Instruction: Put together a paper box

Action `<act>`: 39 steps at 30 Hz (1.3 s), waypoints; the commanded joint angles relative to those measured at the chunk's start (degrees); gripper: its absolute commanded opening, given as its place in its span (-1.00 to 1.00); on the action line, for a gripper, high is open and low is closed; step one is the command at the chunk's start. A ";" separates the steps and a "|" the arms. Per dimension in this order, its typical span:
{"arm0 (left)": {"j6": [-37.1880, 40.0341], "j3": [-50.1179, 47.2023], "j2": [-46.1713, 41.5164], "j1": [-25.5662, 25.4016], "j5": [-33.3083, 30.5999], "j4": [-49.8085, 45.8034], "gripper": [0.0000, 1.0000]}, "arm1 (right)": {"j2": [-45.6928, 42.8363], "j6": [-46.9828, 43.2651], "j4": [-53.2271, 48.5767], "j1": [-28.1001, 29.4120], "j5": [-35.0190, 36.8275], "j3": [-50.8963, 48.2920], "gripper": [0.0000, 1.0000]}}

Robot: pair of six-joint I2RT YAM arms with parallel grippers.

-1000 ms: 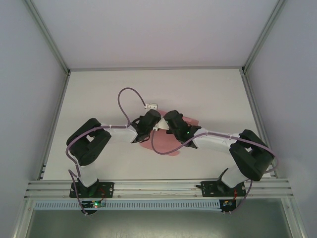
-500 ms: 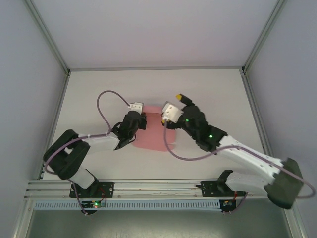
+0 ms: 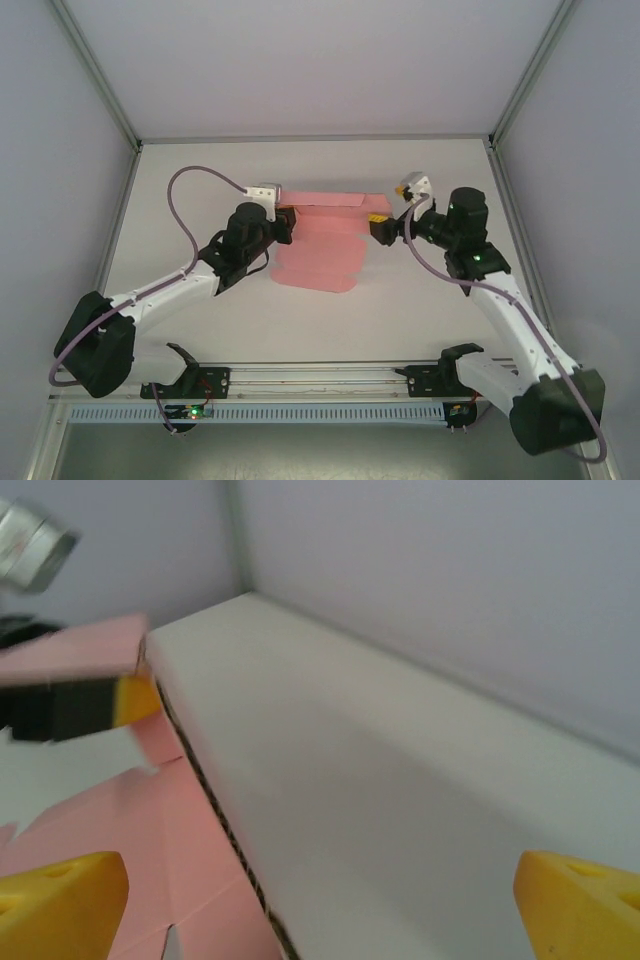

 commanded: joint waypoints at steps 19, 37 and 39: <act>-14.19 10.89 9.84 6.12 -12.37 -25.95 -1.00 | 4.93 -8.21 -21.39 12.25 3.31 18.56 -1.00; 1.98 3.37 5.24 7.02 3.72 -8.18 -1.00 | 4.99 -5.42 -20.37 13.94 19.33 16.93 0.43; 2.88 4.07 3.79 7.02 0.78 -11.32 -1.00 | 3.43 -5.93 -20.62 13.70 20.92 17.12 0.94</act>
